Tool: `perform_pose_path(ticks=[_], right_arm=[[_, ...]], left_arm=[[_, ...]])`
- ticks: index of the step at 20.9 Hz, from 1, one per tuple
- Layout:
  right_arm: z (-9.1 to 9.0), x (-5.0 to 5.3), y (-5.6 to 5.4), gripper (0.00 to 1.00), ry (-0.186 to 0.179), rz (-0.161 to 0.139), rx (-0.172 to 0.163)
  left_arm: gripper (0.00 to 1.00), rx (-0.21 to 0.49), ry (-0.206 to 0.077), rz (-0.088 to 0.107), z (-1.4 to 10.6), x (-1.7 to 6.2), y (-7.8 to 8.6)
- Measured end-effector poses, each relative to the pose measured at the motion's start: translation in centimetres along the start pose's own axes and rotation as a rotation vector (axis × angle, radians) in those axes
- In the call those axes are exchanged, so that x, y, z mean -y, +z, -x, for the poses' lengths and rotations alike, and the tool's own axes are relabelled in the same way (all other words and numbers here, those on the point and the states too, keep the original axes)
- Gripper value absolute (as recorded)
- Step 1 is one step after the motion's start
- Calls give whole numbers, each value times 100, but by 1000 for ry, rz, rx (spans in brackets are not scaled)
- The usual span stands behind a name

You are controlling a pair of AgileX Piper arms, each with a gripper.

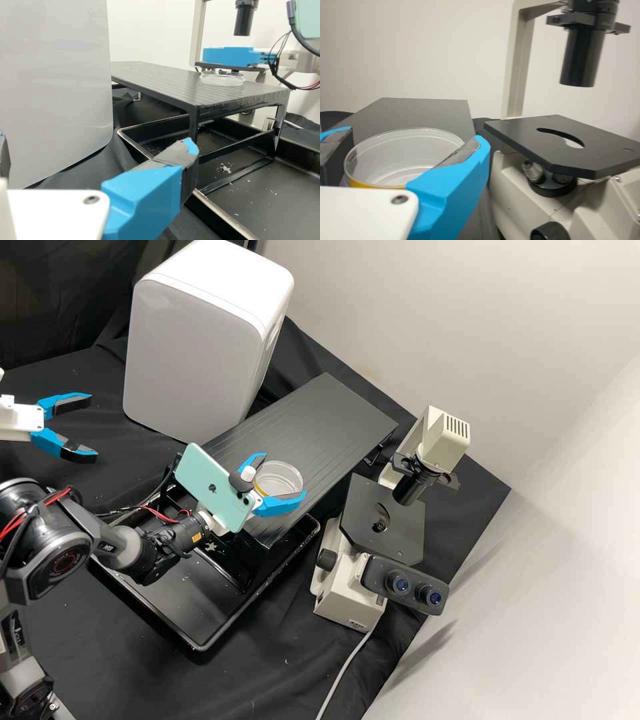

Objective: Remove the lid from the petri dish

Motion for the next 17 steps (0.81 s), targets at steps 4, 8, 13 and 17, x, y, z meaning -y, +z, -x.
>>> perform_pose_path(ticks=[4,8,13,17], right_arm=[[10,127,-131,0,-43,-3,-44],[34,265,-275,0,-90,22,-95],[41,344,-364,0,-114,42,-128],[20,397,-333,0,-128,45,-114]], left_arm=[[100,0,0,0,0,0,0],[100,0,0,0,0,0,0],[100,0,0,0,0,0,0],[100,0,0,0,0,0,0]])
